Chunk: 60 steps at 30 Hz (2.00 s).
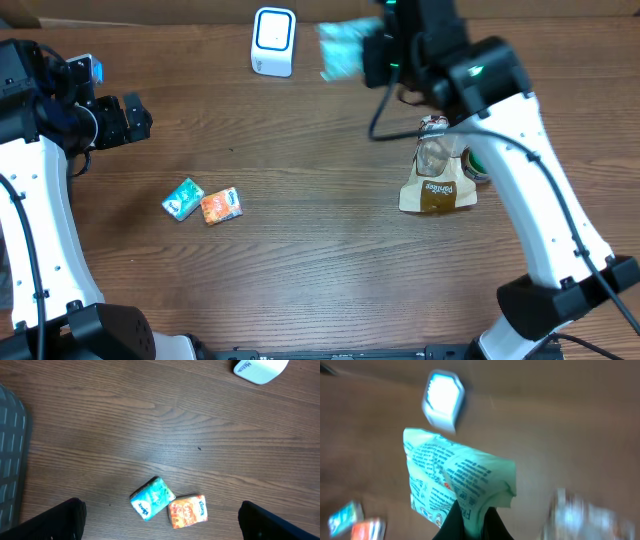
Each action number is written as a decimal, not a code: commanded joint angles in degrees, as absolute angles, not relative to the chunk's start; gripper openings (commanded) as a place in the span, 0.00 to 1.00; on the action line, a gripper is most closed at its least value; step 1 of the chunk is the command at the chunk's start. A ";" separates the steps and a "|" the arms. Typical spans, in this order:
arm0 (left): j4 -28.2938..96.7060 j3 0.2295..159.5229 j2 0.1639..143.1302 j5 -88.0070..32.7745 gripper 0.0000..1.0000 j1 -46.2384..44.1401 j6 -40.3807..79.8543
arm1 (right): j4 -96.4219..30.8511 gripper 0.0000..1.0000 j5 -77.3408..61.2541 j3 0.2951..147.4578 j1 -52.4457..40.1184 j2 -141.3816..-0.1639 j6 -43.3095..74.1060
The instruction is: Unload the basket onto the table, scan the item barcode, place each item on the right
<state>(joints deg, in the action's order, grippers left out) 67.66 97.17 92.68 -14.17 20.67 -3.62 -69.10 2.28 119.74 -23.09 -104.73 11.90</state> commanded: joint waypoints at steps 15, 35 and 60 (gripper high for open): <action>67.44 97.12 92.25 -14.44 1.00 20.58 -5.17 | -59.61 0.04 -2.15 84.40 -14.22 -107.50 19.11; 67.46 97.12 92.25 -14.44 1.00 20.56 -5.17 | -60.75 0.92 -28.58 96.88 -13.58 -107.44 14.96; 67.44 97.12 92.25 -14.44 1.00 20.60 -5.17 | -23.79 0.50 -27.53 90.28 -44.60 -126.34 13.43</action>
<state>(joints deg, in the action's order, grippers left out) 67.64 97.17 92.68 -14.17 20.67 -3.62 -25.43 -29.10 90.13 -43.31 -125.51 15.25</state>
